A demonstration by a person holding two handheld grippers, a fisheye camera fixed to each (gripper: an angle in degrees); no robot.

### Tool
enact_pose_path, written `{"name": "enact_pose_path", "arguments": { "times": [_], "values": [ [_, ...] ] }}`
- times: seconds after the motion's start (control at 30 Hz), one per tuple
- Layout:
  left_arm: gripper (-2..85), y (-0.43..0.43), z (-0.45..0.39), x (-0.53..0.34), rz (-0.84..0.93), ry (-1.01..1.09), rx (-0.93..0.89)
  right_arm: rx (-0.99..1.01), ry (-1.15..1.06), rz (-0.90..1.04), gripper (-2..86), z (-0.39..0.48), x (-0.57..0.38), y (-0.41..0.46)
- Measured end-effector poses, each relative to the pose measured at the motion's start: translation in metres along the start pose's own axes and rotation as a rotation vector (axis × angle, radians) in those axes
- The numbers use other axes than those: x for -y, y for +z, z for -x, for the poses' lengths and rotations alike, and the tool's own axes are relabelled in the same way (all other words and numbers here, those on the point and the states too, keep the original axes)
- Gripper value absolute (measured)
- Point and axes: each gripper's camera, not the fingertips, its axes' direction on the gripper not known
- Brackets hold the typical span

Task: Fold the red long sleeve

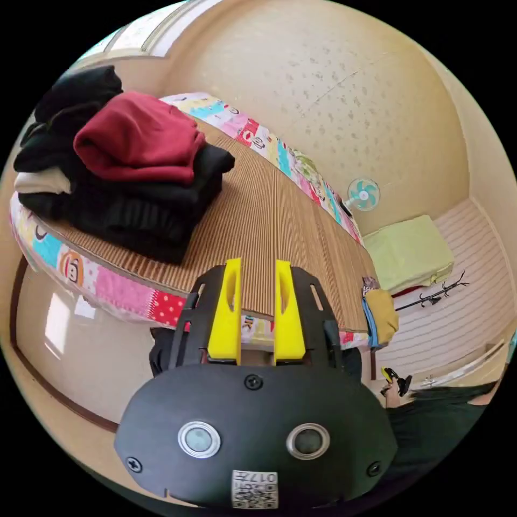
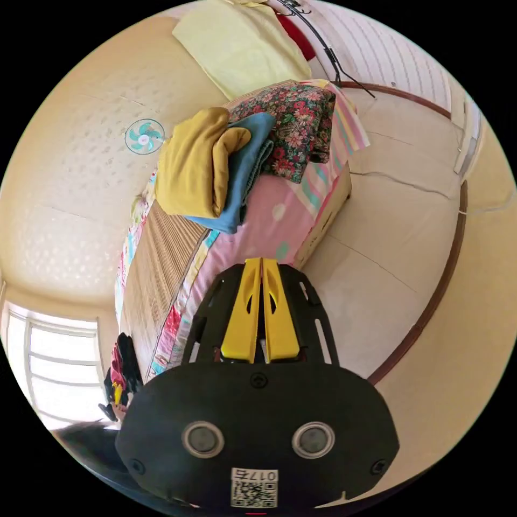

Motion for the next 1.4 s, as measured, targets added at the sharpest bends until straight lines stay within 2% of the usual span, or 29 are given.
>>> {"name": "enact_pose_path", "arguments": {
  "times": [0.07, 0.13, 0.2, 0.27, 0.33, 0.4, 0.47, 0.5, 0.53, 0.63, 0.7, 0.73, 0.83, 0.93, 1.07, 1.13, 1.27, 1.33, 1.4],
  "values": [
    [10.7, -0.014, 0.004, 0.047, -0.040, 0.019, 0.140, -0.017, -0.108, 0.088, 0.2, 0.024, 0.003, 0.007],
    [13.1, -0.029, 0.011, 0.098, -0.175, -0.015, 0.257, -0.004, -0.158, 0.091, 0.2, 0.043, 0.008, 0.007],
    [13.4, -0.016, 0.020, 0.127, -0.217, -0.053, 0.305, 0.072, -0.201, 0.059, 0.2, 0.066, 0.010, 0.002],
    [13.4, 0.031, 0.035, 0.154, -0.105, -0.084, 0.274, 0.167, -0.244, 0.022, 0.2, 0.093, 0.007, -0.001],
    [11.7, 0.147, 0.060, 0.162, 0.266, -0.160, 0.064, 0.198, -0.246, 0.012, 0.2, 0.109, 0.003, 0.004],
    [7.0, 0.158, 0.057, 0.137, 0.160, -0.219, 0.035, 0.236, -0.261, 0.034, 0.3, 0.125, -0.003, 0.015],
    [4.2, 0.144, 0.045, 0.113, 0.059, -0.224, -0.135, 0.287, -0.312, 0.089, 0.3, 0.149, -0.016, 0.031],
    [3.7, 0.128, 0.027, 0.089, -0.012, -0.176, -0.216, 0.296, -0.333, 0.103, 0.3, 0.156, -0.020, 0.035],
    [3.5, 0.114, 0.000, 0.060, -0.038, -0.087, -0.214, 0.309, -0.386, 0.133, 0.3, 0.171, -0.029, 0.042],
    [3.5, 0.093, -0.080, -0.035, -0.004, 0.195, -0.048, 0.326, -0.557, 0.202, 0.4, 0.216, -0.052, 0.061],
    [3.4, 0.082, -0.111, -0.093, 0.035, 0.339, 0.016, 0.326, -0.645, 0.251, 0.4, 0.243, -0.062, 0.076],
    [2.9, 0.073, -0.119, -0.122, 0.081, 0.378, -0.011, 0.322, -0.696, 0.286, 0.4, 0.261, -0.067, 0.087],
    [2.1, 0.042, -0.116, -0.164, 0.115, 0.334, -0.181, 0.311, -0.797, 0.349, 0.4, 0.301, -0.083, 0.117],
    [7.7, 0.017, -0.127, -0.183, 0.013, 0.251, -0.178, 0.351, -0.852, 0.408, 0.4, 0.327, -0.106, 0.149],
    [11.0, 0.064, -0.192, -0.182, 0.153, 0.350, -0.212, 0.452, -0.861, 0.476, 0.4, 0.337, -0.148, 0.187],
    [12.5, 0.120, -0.244, -0.178, 0.236, 0.399, -0.158, 0.489, -0.850, 0.508, 0.4, 0.334, -0.166, 0.198],
    [13.2, 0.214, -0.292, -0.170, 0.309, 0.444, 0.005, 0.530, -0.861, 0.542, 0.4, 0.319, -0.203, 0.197],
    [13.0, 0.292, -0.298, -0.178, 0.528, 0.409, 0.233, 0.506, -0.863, 0.527, 0.4, 0.307, -0.215, 0.186],
    [9.7, 0.289, -0.306, -0.185, 0.453, 0.386, 0.312, 0.466, -0.851, 0.465, 0.4, 0.289, -0.224, 0.169]
  ]
}}
